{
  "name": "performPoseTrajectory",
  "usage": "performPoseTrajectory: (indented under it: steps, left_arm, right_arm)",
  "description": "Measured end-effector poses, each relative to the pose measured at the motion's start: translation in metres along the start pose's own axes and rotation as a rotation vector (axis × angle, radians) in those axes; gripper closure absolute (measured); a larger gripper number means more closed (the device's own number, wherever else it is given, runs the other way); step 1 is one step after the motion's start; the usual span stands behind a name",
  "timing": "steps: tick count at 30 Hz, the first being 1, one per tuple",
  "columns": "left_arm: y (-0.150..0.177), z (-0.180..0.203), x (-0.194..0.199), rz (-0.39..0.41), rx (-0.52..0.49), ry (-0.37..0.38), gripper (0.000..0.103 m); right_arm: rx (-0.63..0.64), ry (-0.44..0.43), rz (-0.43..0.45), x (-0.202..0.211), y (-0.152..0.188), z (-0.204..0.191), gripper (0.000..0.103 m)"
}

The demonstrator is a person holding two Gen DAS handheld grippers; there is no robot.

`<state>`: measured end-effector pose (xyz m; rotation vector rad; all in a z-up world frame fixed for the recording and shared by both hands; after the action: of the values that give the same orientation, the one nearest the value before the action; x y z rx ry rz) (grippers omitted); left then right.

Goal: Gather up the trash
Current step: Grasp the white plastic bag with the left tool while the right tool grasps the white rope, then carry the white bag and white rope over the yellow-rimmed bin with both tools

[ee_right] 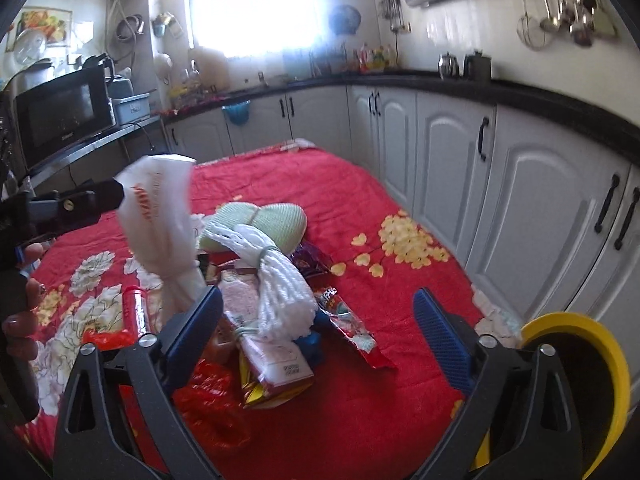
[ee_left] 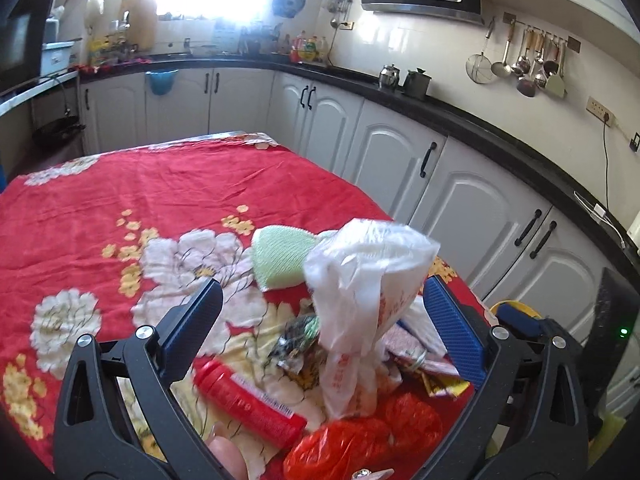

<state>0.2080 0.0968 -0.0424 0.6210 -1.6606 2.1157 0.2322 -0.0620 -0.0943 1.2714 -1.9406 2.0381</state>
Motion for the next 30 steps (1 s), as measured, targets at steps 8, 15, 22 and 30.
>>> performPoseTrajectory:
  steps: [8,15,22,30]
  left_arm:
    - [-0.007,0.017,-0.026,-0.042,-0.014,0.059,0.011]
    - [0.001,0.015,-0.040,-0.091,-0.011,0.065,0.025]
    - [0.004,0.009,-0.034,-0.088,0.000,0.090,0.055]
    - [-0.014,0.000,-0.010,-0.038,0.043,0.124,0.069]
  right_arm:
    - [0.001,-0.064,-0.067,-0.028,0.003,-0.006,0.036]
    - [0.024,-0.126,-0.090,-0.037,0.005,-0.024,0.080]
    - [-0.002,-0.149,-0.055,-0.026,-0.002,-0.026,0.084]
    - [-0.008,-0.154,-0.010,-0.005,-0.014,-0.027,0.085]
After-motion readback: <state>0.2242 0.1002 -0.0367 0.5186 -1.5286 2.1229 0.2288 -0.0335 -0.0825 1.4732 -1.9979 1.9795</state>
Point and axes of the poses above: each gripper's, at about its wrist camera, not at the fingertips, and x roughly against the way its jaws point, z to its right, y to its underside, the point moved 9 cm from there along -x, roughly the way its jaws point, and after that the axes turned 1 degree about y, right-handed, at the moved point
